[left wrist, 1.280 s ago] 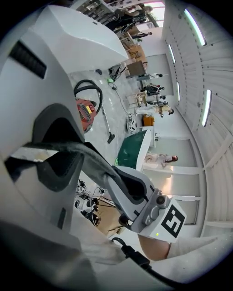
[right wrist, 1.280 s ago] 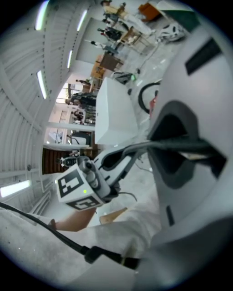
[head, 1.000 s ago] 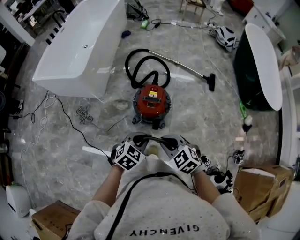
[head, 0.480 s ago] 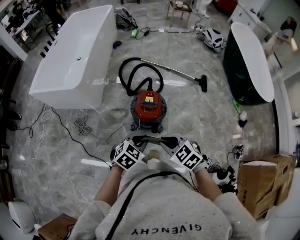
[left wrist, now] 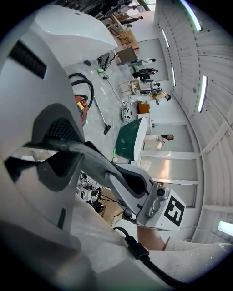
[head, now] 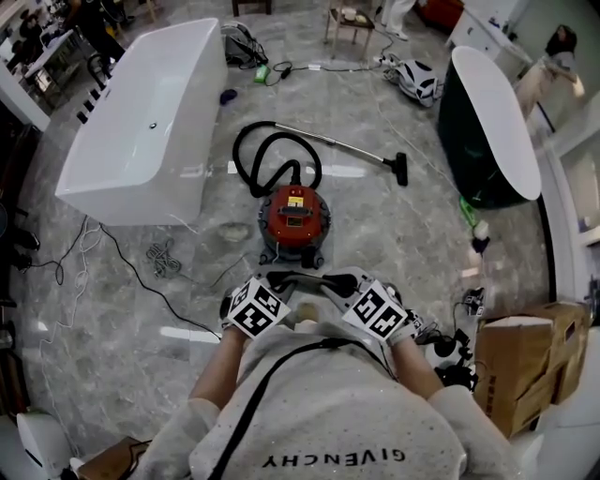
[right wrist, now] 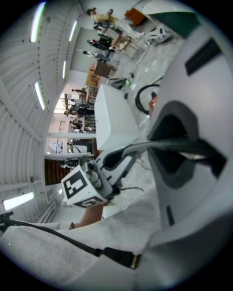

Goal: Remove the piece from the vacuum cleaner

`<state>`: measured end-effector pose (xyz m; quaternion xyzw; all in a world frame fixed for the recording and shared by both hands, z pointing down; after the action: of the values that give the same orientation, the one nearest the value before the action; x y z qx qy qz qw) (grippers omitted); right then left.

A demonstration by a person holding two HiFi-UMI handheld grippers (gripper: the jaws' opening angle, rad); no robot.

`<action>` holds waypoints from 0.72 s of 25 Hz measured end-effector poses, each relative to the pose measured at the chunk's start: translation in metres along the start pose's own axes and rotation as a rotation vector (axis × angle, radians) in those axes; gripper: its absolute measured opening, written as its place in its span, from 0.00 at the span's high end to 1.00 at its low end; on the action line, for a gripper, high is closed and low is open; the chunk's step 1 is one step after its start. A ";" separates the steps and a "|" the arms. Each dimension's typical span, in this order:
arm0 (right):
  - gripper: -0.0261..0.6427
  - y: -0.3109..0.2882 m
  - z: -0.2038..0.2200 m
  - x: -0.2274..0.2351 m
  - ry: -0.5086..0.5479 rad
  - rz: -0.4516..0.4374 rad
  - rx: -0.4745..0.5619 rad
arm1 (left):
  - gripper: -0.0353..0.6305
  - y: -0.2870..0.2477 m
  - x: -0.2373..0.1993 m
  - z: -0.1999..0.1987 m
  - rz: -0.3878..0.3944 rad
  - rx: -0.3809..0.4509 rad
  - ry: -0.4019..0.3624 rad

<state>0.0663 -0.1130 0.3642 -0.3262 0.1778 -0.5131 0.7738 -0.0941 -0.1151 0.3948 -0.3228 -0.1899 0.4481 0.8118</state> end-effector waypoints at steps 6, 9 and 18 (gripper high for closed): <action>0.89 0.002 -0.004 -0.001 0.007 0.008 0.006 | 0.87 0.004 -0.002 -0.002 0.008 -0.001 -0.015; 0.89 0.002 -0.008 -0.001 0.015 0.012 0.008 | 0.87 0.006 -0.006 -0.005 0.007 0.013 -0.005; 0.89 -0.004 -0.010 -0.008 0.032 0.010 0.016 | 0.87 0.013 -0.007 0.005 0.021 0.038 0.075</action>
<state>0.0548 -0.1099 0.3593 -0.3108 0.1875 -0.5158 0.7760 -0.1086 -0.1146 0.3891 -0.3261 -0.1473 0.4476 0.8196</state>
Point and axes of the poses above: the fingertips, and each gripper's own axes: y backward along the fingers, x to its right, z out of its underside, the point moved 9 cm from there along y, backward along the fingers, and after that the axes turned 5 degrees about -y, right-handed, at the moved point
